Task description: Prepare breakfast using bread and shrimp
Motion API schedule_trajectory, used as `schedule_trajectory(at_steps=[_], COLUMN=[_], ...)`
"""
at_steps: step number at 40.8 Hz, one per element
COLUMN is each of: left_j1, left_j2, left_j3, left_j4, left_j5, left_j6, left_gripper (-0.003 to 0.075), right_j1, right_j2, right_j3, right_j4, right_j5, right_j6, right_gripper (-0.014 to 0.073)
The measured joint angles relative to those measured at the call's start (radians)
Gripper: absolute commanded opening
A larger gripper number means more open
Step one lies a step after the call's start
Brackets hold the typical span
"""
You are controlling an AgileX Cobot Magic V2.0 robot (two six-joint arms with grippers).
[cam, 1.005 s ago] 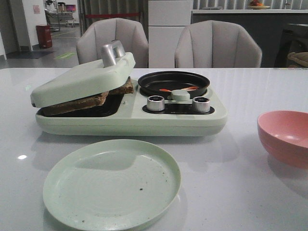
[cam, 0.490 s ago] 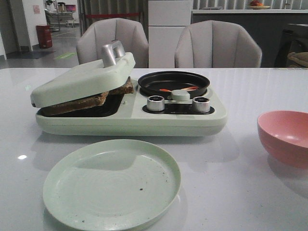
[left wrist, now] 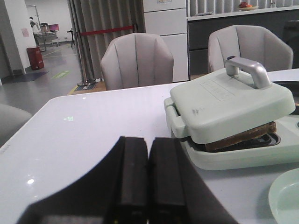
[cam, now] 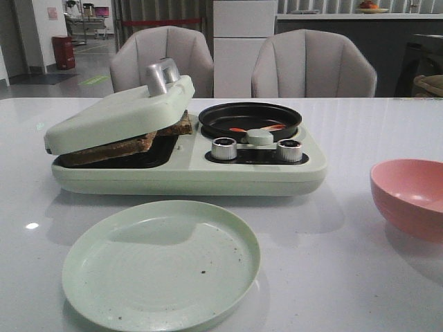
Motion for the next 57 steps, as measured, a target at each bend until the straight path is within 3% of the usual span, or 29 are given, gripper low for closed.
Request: schedule_trajectory(at_steps=[9, 57], left_j1=[0.0, 0.01], left_j2=[0.0, 0.0], left_j3=[0.0, 0.0], left_j4=[0.002, 0.004], left_j5=[-0.005, -0.01], left_j6=[-0.057, -0.06], left_gripper=[0.0102, 0.0102], right_j1=[0.0, 0.0], right_j2=[0.0, -0.047], right_j3=[0.0, 0.0], right_j4=[0.0, -0.002], right_j5=[0.0, 0.004], right_j6=[0.0, 0.0], right_gripper=[0.0045, 0.0045])
